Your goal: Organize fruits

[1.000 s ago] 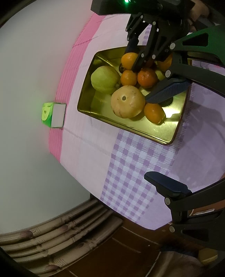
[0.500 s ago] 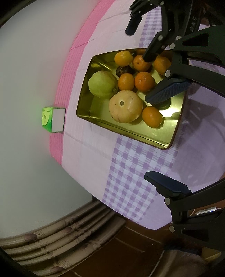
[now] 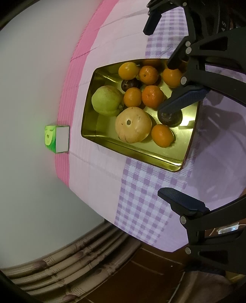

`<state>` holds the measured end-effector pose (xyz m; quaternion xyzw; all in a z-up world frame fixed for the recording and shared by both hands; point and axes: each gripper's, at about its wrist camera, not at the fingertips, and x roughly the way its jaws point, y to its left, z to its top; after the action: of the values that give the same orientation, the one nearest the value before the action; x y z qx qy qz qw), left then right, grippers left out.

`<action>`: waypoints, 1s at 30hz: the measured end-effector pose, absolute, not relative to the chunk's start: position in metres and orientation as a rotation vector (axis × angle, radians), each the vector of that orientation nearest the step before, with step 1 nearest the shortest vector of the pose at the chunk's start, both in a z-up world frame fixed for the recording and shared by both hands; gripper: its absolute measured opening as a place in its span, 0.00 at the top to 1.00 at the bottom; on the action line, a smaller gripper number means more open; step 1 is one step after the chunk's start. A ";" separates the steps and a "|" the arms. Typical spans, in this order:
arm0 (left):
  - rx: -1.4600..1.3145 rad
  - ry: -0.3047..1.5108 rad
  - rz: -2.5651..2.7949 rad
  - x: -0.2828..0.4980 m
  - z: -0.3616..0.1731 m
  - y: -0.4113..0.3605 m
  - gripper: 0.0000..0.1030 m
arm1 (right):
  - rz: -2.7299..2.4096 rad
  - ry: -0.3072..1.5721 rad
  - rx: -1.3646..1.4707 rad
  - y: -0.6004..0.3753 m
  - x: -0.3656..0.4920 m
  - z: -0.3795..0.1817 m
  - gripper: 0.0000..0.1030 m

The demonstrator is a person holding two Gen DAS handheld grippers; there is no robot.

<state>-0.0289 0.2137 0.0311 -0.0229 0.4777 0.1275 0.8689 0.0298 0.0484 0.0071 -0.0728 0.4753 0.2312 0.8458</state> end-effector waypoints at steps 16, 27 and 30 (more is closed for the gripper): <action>-0.044 1.001 0.264 -0.029 0.030 0.212 0.21 | 0.482 1.039 -0.165 0.051 0.028 -0.003 0.02; -0.042 1.001 0.264 -0.029 0.028 0.211 0.21 | 0.486 1.046 -0.163 0.052 0.027 -0.007 0.02; -0.043 1.001 0.265 -0.029 0.029 0.211 0.21 | 0.488 1.047 -0.163 0.052 0.028 -0.007 0.02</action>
<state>-0.0286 0.2111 0.0289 -0.0205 0.4785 0.1264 0.8687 0.0281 0.0522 -0.0071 -0.0769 0.4942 0.2303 0.8348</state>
